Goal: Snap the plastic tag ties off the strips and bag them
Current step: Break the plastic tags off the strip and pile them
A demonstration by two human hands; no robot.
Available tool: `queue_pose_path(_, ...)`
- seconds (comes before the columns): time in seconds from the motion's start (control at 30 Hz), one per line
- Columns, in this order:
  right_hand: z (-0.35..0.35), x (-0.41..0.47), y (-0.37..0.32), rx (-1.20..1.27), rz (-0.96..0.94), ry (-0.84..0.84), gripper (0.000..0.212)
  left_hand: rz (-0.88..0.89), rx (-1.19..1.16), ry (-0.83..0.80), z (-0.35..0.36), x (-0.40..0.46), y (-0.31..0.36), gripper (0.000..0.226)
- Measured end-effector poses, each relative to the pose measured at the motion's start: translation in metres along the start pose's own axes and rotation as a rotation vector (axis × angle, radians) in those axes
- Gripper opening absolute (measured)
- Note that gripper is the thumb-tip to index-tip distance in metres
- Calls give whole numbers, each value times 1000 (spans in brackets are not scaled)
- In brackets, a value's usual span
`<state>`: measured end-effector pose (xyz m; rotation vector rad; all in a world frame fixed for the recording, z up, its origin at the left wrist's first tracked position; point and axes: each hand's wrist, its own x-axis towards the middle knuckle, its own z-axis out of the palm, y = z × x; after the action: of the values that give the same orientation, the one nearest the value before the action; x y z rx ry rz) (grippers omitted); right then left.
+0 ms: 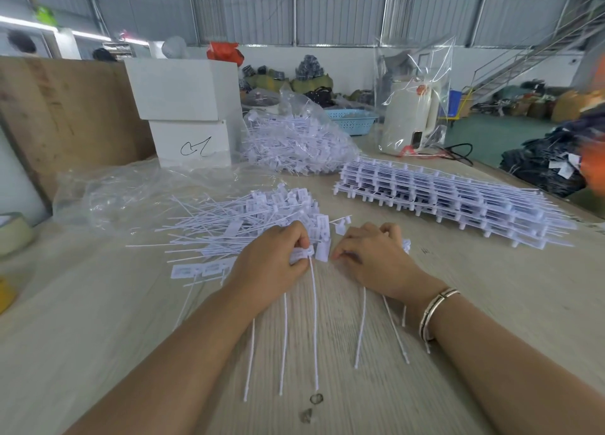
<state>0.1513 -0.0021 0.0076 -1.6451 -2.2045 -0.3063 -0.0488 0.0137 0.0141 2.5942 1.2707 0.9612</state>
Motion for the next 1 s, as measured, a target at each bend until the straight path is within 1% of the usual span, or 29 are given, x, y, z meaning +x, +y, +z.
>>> queue_pose_path(0.13,-3,0,-3,2,12,-18,22,45,-46,15,2,0,0,23)
queue_pose_path(0.27,-6,0,-6,8,23,-88,27,75,-82,20,4,0,1,23)
queue_pose_path(0.33,-8,-1,-9,50,41,-18,28,97,-97,35,5,0,1,25)
queue_pose_path(0.4,-10,-2,-14,194,77,70,23,138,-125,48,5,-1,4,23)
queue_pose_path(0.43,-10,-3,-17,272,86,68,23,159,-140,51,5,-1,6,22)
queue_pose_path(0.53,-7,-5,-29,332,65,-35,39,210,-160,55,5,-1,12,22)
queue_pose_path(0.57,-7,-5,-31,372,73,-57,40,225,-165,45,5,-1,14,22)
queue_pose_path(0.63,-7,-3,-29,553,127,-74,34,239,-177,11,3,-2,15,23)
queue_pose_path(0.73,-10,-2,-24,780,242,-47,27,137,-164,-42,-1,-3,13,27)
queue_pose_path(0.83,-12,-3,-21,911,309,1,29,86,11,-100,-2,-3,7,34)
queue_pose_path(0.93,-9,-2,-18,969,315,-28,39,87,105,-85,-1,-3,7,28)
queue_pose_path(1.0,-6,-2,-19,1000,286,-73,32,91,98,-33,-1,-1,10,18)
